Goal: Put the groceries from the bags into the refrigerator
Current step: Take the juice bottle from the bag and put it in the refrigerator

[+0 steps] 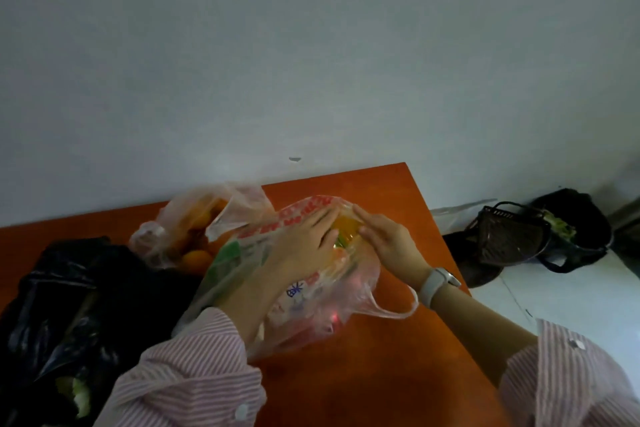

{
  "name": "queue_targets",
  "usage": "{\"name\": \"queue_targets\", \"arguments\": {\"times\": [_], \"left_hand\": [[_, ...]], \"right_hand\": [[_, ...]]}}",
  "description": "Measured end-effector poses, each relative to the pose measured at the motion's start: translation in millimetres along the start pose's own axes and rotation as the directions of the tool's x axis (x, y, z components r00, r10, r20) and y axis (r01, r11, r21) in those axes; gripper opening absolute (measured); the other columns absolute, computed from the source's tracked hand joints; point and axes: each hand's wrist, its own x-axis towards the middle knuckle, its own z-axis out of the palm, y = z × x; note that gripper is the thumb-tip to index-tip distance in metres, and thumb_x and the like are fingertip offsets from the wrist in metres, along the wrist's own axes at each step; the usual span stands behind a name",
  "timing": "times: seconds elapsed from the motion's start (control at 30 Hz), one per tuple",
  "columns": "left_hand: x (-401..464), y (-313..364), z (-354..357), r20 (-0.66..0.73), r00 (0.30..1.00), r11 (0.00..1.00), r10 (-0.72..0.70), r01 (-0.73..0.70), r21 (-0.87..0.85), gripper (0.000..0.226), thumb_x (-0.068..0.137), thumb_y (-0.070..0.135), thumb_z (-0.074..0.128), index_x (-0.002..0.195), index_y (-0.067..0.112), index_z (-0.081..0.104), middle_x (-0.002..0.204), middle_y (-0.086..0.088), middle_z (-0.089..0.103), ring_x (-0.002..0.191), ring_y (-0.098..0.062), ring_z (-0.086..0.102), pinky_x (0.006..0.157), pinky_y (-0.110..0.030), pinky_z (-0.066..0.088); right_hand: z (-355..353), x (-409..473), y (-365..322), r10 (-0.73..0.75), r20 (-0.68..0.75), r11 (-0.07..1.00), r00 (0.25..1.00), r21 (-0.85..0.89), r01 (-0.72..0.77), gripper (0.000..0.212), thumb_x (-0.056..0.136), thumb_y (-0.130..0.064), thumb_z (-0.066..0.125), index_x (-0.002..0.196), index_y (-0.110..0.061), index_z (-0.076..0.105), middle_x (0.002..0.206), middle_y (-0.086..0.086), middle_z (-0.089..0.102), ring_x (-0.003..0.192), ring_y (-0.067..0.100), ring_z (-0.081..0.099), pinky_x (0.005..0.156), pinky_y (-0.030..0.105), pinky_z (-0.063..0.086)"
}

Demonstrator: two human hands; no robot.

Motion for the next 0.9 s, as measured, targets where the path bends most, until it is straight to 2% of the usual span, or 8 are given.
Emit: {"name": "queue_targets", "arguments": {"times": [0.13,0.23,0.43,0.57,0.67,0.77,0.83,0.9], "left_hand": [[22,-2,0,0.010,1.000,0.996,-0.007,0.008,-0.087,0.051,0.098,0.044,0.023,0.147,0.031,0.014,0.155,0.012,0.012,0.142,-0.010,0.011,0.116,-0.038,0.015],[30,-2,1,-0.003,1.000,1.000,-0.020,0.021,0.021,0.051,0.096,0.050,0.016,0.145,0.036,0.016,0.151,0.014,0.023,0.141,-0.013,0.016,0.114,-0.043,0.015],[27,1,3,-0.040,0.999,0.988,0.033,-0.026,0.149,0.064,0.086,0.058,0.010,0.145,0.033,0.015,0.149,0.008,0.028,0.137,-0.014,0.022,0.111,-0.043,0.014],[8,2,3,-0.095,0.994,0.984,0.051,-0.034,0.175,0.072,0.081,0.063,0.010,0.144,0.030,0.022,0.146,0.001,0.031,0.135,-0.019,0.027,0.112,-0.045,0.018],[0,-4,4,-0.003,0.998,0.990,-0.056,0.056,0.130,0.064,0.088,0.062,0.013,0.146,0.035,0.007,0.152,0.004,0.024,0.139,-0.019,0.022,0.115,-0.047,0.014],[5,-10,-2,0.079,0.987,0.986,-0.140,0.132,0.101,0.065,0.089,0.063,0.008,0.147,0.031,0.007,0.155,0.002,0.019,0.142,-0.017,0.015,0.116,-0.046,0.010],[9,-10,-7,0.128,0.975,0.982,-0.181,0.171,0.081,0.065,0.089,0.059,0.008,0.147,0.029,0.011,0.156,-0.001,0.016,0.143,-0.016,0.009,0.117,-0.044,0.006],[12,-6,-14,0.190,0.952,0.971,-0.239,0.231,0.064,0.058,0.094,0.051,0.008,0.147,0.029,0.011,0.156,-0.002,0.011,0.144,-0.017,0.003,0.115,-0.042,0.001]], "right_hand": [[-5,12,13,0.059,0.030,0.976,0.998,0.207,-0.064,0.033,0.091,-0.007,0.052,0.122,-0.017,0.057,0.100,0.007,0.062,0.094,0.023,0.059,0.086,0.028,0.050],[-12,15,25,0.174,0.084,0.901,0.981,0.388,-0.194,0.033,0.091,-0.001,0.049,0.115,-0.019,0.060,0.104,0.016,0.064,0.099,0.032,0.059,0.091,0.038,0.050],[-3,5,49,0.094,0.088,0.996,0.992,-0.004,-0.094,0.036,0.091,0.000,0.046,0.118,-0.018,0.061,0.086,0.014,0.060,0.079,0.025,0.054,0.076,0.035,0.047],[3,-10,66,0.202,0.092,0.979,0.975,-0.002,-0.202,0.025,0.091,-0.002,0.047,0.107,-0.006,0.066,0.085,0.002,0.055,0.081,0.023,0.055,0.079,0.043,0.050],[2,-16,61,0.036,0.005,0.997,0.999,-0.075,-0.036,0.040,0.093,-0.012,0.047,0.133,-0.018,0.047,0.104,-0.001,0.046,0.080,0.016,0.051,0.072,0.035,0.052],[-5,-10,47,-0.241,-0.100,0.953,0.965,-0.212,0.216,0.045,0.093,-0.020,0.043,0.138,-0.021,0.039,0.125,0.005,0.046,0.097,0.014,0.052,0.073,0.022,0.051],[-5,-7,50,-0.379,-0.042,0.871,0.924,-0.352,0.341,0.044,0.090,-0.014,0.045,0.134,-0.016,0.044,0.126,0.009,0.052,0.102,0.018,0.053,0.076,0.024,0.051],[-3,-6,62,-0.363,0.061,0.844,0.930,-0.401,0.356,0.048,0.087,-0.006,0.052,0.134,-0.014,0.045,0.128,0.007,0.054,0.104,0.020,0.053,0.081,0.032,0.052]]}}
